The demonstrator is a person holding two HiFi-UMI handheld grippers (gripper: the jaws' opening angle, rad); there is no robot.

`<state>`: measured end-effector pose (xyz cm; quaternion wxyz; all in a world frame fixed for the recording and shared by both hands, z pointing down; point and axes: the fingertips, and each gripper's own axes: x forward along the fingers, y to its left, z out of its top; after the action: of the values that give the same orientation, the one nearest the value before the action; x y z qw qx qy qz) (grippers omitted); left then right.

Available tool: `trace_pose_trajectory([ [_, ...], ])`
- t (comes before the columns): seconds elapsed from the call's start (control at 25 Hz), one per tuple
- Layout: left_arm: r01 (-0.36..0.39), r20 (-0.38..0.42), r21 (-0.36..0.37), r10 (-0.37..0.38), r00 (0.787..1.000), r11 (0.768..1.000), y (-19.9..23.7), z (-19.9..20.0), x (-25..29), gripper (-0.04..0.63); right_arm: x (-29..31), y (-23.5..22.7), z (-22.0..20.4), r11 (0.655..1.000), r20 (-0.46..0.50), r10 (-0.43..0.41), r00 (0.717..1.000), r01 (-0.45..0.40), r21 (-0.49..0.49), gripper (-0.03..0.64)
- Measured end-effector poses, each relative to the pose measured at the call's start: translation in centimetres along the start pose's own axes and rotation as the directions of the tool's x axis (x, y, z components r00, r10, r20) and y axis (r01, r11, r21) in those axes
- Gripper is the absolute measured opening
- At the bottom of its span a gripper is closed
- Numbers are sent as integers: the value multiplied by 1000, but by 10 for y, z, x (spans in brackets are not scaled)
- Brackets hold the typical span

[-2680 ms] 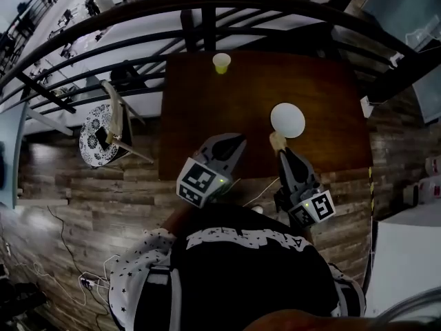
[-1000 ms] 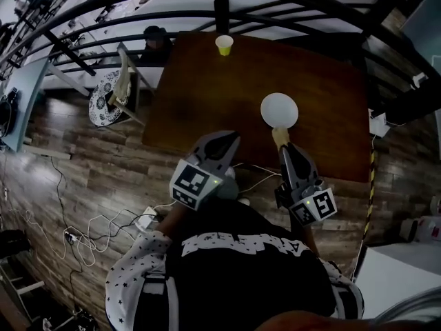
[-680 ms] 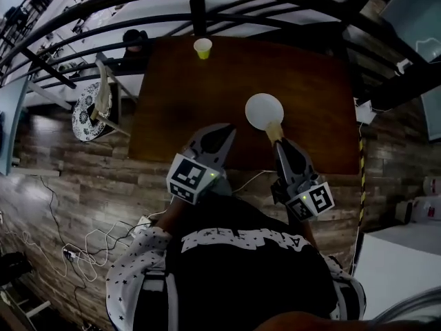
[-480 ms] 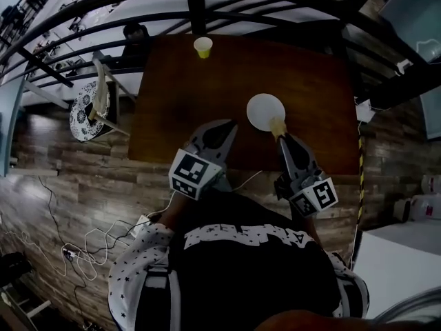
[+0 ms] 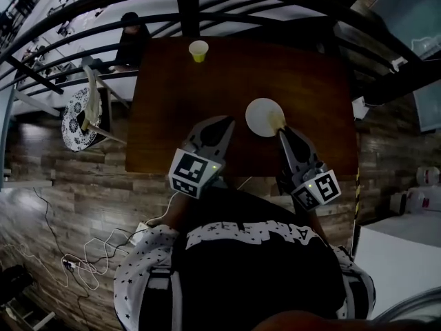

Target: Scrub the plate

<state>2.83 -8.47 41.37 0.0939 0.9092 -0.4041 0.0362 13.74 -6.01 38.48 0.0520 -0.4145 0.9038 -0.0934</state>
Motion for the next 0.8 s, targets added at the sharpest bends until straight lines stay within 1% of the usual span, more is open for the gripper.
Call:
trace_pose_trajectory([
  [0.24, 14, -10, 11, -14, 1000, 1000, 19, 1, 13, 15, 16, -14, 1, 1000, -4, -25, 1000, 25, -12, 49],
  [0.56, 74, -18, 17, -74, 997, 997, 27, 1, 38, 15, 29, -37, -1, 997, -15, -76, 997, 75, -16, 49],
  [0.8, 105, -37, 4, -105, 994, 994, 39, -6, 47, 15, 45, -47, -9, 996, -37, -94, 995, 94, -15, 49],
])
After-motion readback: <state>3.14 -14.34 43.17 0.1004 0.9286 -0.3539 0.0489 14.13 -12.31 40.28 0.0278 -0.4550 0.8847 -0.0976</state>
